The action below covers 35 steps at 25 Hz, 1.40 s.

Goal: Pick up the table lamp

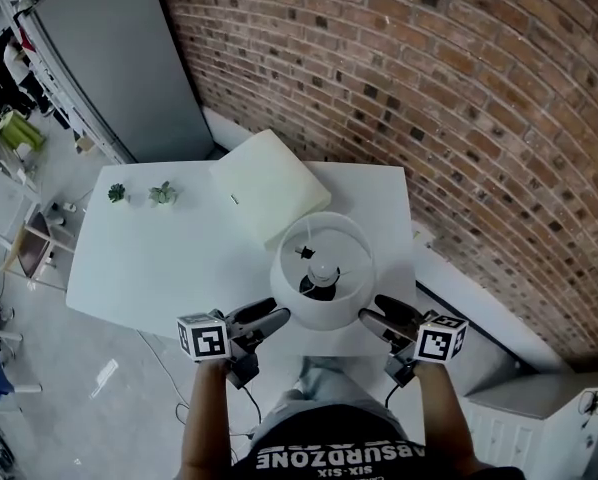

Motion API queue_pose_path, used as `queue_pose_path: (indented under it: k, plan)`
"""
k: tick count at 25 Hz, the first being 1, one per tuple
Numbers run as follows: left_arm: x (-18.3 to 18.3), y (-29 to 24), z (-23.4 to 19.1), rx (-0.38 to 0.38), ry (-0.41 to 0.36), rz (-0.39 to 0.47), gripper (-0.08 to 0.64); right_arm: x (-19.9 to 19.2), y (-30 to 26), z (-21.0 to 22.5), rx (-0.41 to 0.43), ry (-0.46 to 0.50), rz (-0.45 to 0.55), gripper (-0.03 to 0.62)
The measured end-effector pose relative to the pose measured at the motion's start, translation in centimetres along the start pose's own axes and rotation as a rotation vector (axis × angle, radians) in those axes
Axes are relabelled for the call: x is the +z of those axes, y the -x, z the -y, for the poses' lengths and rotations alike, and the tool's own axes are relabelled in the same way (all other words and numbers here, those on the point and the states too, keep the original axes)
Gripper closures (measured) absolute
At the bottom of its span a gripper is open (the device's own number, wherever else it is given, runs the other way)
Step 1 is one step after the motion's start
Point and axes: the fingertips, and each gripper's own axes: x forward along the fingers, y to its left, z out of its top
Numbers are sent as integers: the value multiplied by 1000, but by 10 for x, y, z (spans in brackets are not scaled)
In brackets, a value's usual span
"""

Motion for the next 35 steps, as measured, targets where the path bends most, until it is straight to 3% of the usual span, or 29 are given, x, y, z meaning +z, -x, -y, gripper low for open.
queue_pose_path:
  k: [7, 13, 23, 27, 31, 35]
  plan:
    - [2, -6, 2, -89, 78, 31, 279, -5, -5, 4, 121, -150, 35, 270]
    - [-3, -11, 0, -234, 288, 110, 279, -5, -11, 2, 215, -274, 88, 270]
    - [7, -20, 3, -411, 462, 261, 281, 2, -23, -3, 372, -458, 192, 272]
    - [13, -20, 5, -440, 469, 299, 297, 6, -26, -6, 433, -519, 228, 276]
    - [17, -19, 8, -469, 456, 325, 356, 15, -22, -16, 526, -543, 283, 410]
    - [16, -18, 7, -471, 460, 348, 368, 15, -21, -16, 535, -535, 302, 420]
